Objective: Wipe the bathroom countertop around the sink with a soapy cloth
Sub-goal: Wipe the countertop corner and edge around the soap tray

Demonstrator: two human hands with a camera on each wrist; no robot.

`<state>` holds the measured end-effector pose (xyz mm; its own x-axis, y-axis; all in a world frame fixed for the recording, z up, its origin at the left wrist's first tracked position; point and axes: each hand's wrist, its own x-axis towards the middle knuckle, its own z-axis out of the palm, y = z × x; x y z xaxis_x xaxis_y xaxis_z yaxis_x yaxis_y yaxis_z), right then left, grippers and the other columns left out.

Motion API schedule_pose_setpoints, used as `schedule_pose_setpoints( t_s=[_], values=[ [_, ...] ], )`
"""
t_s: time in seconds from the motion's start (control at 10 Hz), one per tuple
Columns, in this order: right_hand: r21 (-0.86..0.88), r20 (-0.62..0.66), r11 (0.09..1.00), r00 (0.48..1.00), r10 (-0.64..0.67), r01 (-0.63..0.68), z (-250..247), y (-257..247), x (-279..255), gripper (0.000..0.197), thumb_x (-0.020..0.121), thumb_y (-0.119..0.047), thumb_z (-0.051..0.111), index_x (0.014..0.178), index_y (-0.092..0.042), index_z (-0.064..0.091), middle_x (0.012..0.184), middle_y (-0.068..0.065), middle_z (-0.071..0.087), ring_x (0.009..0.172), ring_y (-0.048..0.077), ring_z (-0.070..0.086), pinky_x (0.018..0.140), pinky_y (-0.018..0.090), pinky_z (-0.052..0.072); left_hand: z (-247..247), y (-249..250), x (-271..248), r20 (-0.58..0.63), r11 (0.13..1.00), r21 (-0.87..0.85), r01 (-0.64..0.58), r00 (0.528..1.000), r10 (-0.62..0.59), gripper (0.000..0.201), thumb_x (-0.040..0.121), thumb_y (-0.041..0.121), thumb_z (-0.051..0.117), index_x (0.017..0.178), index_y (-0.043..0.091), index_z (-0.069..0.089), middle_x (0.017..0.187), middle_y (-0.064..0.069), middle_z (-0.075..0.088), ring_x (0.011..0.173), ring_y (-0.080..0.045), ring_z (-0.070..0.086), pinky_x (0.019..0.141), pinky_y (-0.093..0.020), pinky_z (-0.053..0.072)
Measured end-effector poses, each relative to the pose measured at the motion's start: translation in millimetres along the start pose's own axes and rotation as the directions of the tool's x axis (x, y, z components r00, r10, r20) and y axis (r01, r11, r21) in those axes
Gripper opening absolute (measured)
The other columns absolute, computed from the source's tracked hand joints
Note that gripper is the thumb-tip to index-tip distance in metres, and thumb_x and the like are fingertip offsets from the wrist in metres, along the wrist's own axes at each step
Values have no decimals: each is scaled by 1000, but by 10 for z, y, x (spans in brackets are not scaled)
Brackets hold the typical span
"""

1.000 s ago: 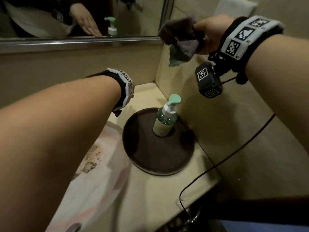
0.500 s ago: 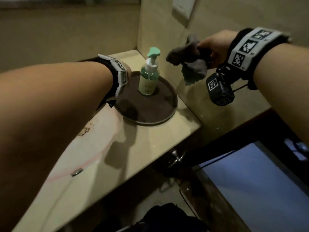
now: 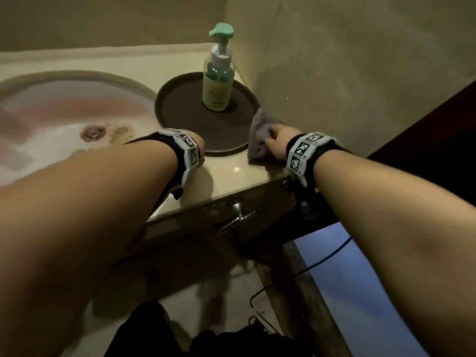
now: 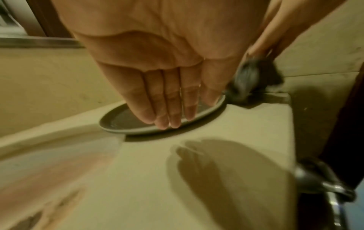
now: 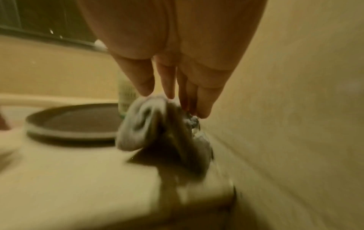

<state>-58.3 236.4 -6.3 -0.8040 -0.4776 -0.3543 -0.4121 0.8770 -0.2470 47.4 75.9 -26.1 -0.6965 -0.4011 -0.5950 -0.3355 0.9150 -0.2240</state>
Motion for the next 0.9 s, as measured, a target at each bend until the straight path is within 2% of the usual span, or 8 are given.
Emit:
schedule_pose_setpoints(
  t_s=[0.1,0.2,0.3,0.4,0.5,0.6,0.8,0.9],
  values=[
    [-152,125,988,992,-9,28,384,114,40,57,98,-27,43,148,-8,23,154,15,25,141,31,29,113,35,27,204,264,192,49,1000,19,9,999,-10,41,85,34,59,123,18,62,125,-3,62,114,-25,60,98,-41,49],
    [-125,61,991,997,-43,51,497,205,102,67,97,-26,42,151,-9,7,160,11,4,148,26,8,120,34,11,182,478,80,37,999,-24,-30,999,31,40,83,27,64,121,16,60,127,-12,54,113,-32,57,93,-41,51],
    [-112,59,984,989,-135,141,492,209,139,66,99,-27,39,152,-10,3,161,9,0,149,25,3,121,36,9,129,609,46,7,996,-85,39,999,-38,49,80,31,67,126,17,54,129,-12,43,114,-34,52,93,-47,50],
    [-183,147,967,978,-151,177,513,229,237,62,101,-26,33,152,-10,1,160,8,-6,148,26,4,121,39,8,127,762,87,48,988,-135,73,997,-67,52,83,35,65,129,16,50,132,-11,39,99,-31,45,94,-45,48],
    [-270,184,956,980,-70,118,590,312,295,59,102,-20,28,151,-8,-3,160,8,-14,149,23,0,121,34,5,207,830,127,36,986,-148,80,996,-76,72,84,45,62,141,11,35,137,-13,34,119,-33,42,90,-38,43],
    [-338,170,938,985,-18,76,632,343,301,60,102,-16,28,151,-11,-6,158,8,-20,149,24,-5,121,37,11,277,833,188,39,973,-200,116,993,-110,88,83,56,58,149,12,20,145,-13,25,136,-35,30,104,-41,37],
    [-263,211,957,976,-62,117,606,440,171,62,100,-24,37,152,-16,4,160,5,-12,149,28,1,119,40,13,301,826,132,6,981,-180,74,997,-74,90,89,58,47,152,13,2,157,-14,11,146,-32,15,116,-40,21],
    [-297,242,950,970,-23,97,608,478,72,61,101,-29,34,152,-21,2,160,2,-13,149,27,-1,119,38,10,347,817,96,-17,979,-192,69,997,-73,88,90,58,45,152,15,1,157,-14,11,146,-32,14,116,-40,21]
  ],
)
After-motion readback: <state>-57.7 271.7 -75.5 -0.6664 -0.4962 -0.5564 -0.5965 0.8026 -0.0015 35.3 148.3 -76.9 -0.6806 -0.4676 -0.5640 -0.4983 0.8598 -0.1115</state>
